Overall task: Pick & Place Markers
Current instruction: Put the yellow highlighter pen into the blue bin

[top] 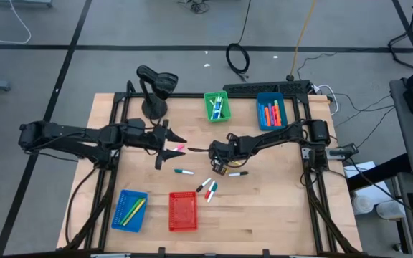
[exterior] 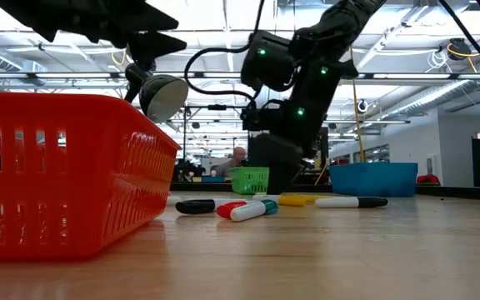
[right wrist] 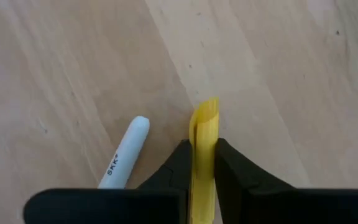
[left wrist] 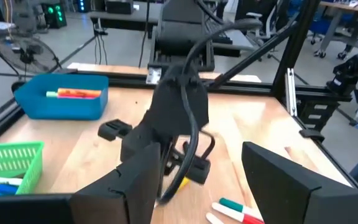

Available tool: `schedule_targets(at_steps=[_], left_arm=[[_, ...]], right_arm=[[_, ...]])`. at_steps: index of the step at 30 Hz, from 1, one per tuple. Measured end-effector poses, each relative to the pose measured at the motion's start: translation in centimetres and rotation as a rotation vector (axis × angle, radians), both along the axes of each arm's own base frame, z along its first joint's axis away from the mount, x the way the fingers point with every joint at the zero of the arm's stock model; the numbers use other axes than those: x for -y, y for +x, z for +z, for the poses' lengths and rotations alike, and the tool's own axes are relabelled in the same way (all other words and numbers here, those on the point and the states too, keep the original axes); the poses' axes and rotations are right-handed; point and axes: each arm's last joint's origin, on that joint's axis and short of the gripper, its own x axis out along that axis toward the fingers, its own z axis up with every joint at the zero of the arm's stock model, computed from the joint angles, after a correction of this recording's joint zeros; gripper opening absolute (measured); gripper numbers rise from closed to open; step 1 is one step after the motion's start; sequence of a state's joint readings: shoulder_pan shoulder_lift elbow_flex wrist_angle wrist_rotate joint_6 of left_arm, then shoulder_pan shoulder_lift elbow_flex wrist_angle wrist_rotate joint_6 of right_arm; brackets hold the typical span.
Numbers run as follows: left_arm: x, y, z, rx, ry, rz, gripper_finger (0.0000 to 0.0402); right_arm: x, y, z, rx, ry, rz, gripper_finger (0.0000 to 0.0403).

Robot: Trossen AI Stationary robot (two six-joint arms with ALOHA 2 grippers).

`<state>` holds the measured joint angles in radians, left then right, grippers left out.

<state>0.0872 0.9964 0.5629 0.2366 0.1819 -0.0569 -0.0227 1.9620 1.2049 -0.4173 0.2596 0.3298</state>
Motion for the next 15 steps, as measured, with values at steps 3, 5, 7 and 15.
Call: schedule_targets(at_steps=[3,5,7,15], left_arm=[[0.0,0.2,-0.2,-0.011,-0.003,-0.003,0.023],[0.2,0.2,-0.3,-0.018,-0.007,-0.007,0.023],[0.5,0.2,-0.3,-0.014,-0.01,-0.018,0.023],[2.2,0.7,-0.5,-0.009,-0.01,-0.099,0.023]], right_arm=[[-0.1,0.0,1.6,0.051,-0.011,0.058,0.0029],[-0.4,-0.3,3.0,0.079,-0.026,0.101,0.0029],[-0.8,-0.3,5.5,0.178,-0.047,0.142,0.0029],[-3.1,-1.5,14.5,0.577,-0.148,0.303,0.0029]])
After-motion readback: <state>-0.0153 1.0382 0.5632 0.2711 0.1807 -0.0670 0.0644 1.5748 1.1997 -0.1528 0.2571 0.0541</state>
